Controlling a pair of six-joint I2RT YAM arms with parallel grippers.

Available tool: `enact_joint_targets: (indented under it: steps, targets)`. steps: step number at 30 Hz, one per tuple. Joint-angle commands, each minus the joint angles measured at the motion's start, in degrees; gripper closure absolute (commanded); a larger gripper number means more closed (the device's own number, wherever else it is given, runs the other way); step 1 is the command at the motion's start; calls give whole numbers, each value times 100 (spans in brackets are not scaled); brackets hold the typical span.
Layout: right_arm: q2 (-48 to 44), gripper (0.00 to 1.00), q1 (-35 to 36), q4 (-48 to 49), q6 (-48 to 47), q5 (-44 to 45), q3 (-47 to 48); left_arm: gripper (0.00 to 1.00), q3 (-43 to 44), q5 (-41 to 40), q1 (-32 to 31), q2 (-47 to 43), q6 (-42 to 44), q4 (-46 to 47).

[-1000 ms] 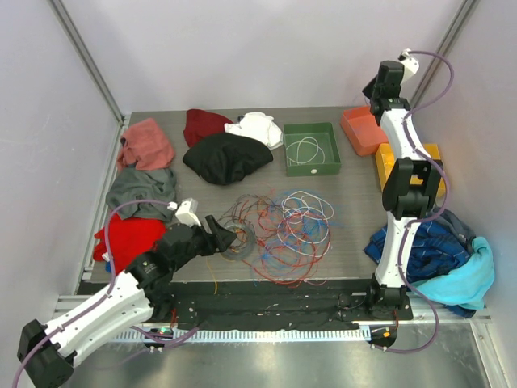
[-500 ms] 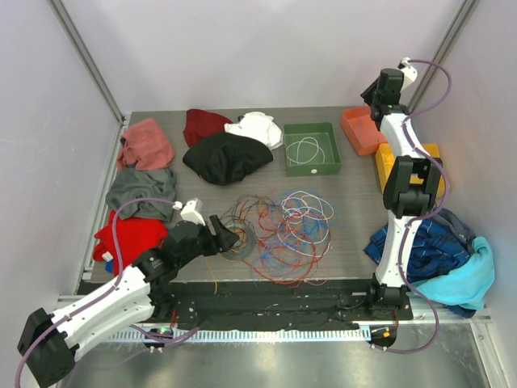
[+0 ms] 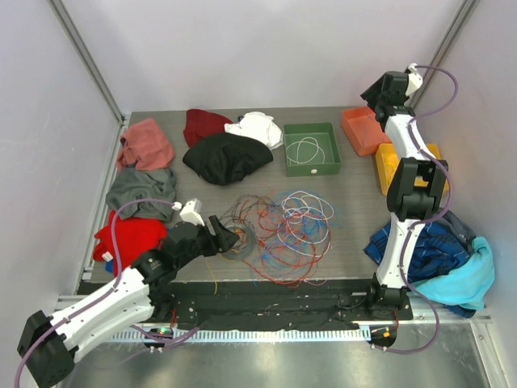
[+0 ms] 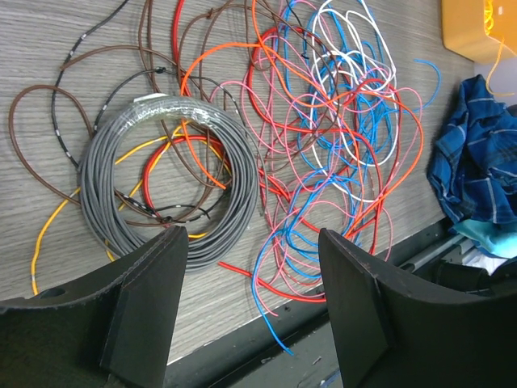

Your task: Untangle the cables

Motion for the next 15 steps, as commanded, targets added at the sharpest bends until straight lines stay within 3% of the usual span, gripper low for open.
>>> enact_joint_targets:
  steps: [1,9,12,15]
  targets:
    - [-380,32,25,-722,-27,252,349,31,-49,167,-13,-216,-112,223]
    - [630,31,-81,-2305,-89,726,1432,31,-119,44,-13,-603,-183,3]
    - [421,32,-72,-2193,-98,701,1293,30,-93,53,-13,-524,-148,-6]
    - [-447,33,94,-1167,-80,306,258,31,-93,62,-13,-445,-139,64]
